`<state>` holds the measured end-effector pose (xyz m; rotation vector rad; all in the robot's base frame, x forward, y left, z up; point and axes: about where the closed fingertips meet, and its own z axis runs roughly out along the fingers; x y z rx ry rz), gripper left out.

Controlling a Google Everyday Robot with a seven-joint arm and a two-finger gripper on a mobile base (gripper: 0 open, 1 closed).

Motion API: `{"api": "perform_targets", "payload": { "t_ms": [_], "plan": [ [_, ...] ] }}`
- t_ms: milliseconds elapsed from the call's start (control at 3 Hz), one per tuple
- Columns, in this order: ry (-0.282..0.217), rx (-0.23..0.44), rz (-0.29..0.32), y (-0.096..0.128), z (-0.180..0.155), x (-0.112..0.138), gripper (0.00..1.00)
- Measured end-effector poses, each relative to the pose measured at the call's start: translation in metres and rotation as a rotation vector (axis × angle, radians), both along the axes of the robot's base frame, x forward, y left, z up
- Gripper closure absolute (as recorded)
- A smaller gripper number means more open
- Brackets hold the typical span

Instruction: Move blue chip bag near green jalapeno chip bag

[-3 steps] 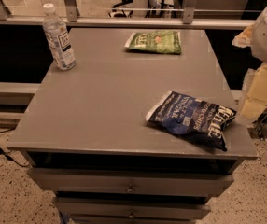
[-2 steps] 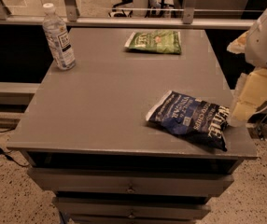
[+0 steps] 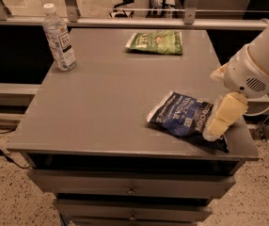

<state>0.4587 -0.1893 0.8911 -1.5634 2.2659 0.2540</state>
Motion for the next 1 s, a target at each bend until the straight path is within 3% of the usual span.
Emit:
{"api": "perform_targets", "payload": {
  "t_ms": [333,667,1000],
  "plan": [
    [0.021,0.038,-0.019,0.006,-0.018,0.002,0.0],
    [0.024,0.056,-0.029,0.011,-0.03,0.003,0.15],
    [0.016,0.066,-0.035,0.014,-0.036,0.007,0.41]
  ]
}}
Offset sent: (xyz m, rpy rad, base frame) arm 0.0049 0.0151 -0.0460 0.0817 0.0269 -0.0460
